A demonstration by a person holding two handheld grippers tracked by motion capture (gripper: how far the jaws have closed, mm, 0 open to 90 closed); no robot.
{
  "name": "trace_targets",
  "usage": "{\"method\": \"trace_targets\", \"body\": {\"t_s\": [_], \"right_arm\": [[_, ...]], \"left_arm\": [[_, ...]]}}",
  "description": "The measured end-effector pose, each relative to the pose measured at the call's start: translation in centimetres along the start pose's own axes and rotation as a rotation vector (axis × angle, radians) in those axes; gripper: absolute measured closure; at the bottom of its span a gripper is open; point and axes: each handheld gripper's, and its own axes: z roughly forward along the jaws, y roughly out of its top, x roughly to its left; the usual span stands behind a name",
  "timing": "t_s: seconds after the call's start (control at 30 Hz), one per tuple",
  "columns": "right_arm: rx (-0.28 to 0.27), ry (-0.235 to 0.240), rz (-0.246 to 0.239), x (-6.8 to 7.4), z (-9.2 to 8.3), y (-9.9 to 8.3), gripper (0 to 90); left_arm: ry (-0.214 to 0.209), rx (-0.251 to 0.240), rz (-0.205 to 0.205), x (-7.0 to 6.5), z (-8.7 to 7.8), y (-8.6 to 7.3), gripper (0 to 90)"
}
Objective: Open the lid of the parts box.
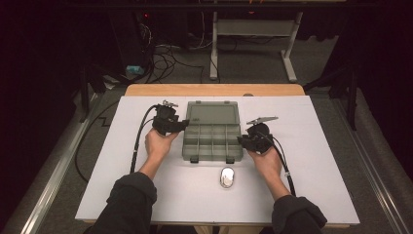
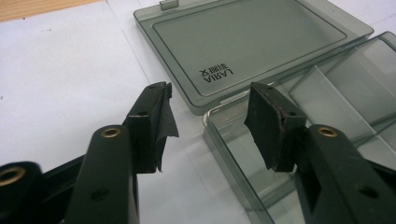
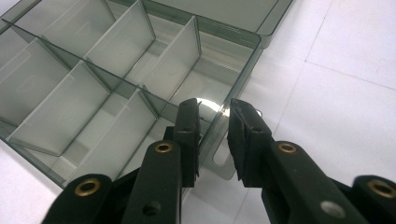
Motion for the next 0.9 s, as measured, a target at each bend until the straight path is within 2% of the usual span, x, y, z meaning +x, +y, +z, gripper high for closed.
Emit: {"method": "trace_targets", "body": {"t_s": [0.33,0.43,0.53,0.73,0.9], "right_arm": [[-0.003,0.004,-0.019,0.0,0.0,0.0,73.6],[-0.005,0.021,-0.012,-0.1,-0.1,0.0,70.8],[-0.004,0.023,-0.027,0.0,-0.3,0.0,69.2],[-0.032,0.030,-0.039,-0.1,-1.4,-0.1,65.1],[-0.059,0.037,-0.049,-0.1,-2.3,-0.5,61.9]], "left_arm": [[-0.019,-0.031,0.011,0.2,-1.4,-0.8,46.9],[-0.025,-0.044,0.009,0.3,-1.9,-1.2,46.5],[-0.031,-0.054,0.007,0.5,-2.5,-1.5,46.1],[-0.024,-0.074,0.014,0.7,-3.7,-2.6,45.4],[-0.033,-0.097,0.002,1.1,-4.7,-3.8,45.2]]}}
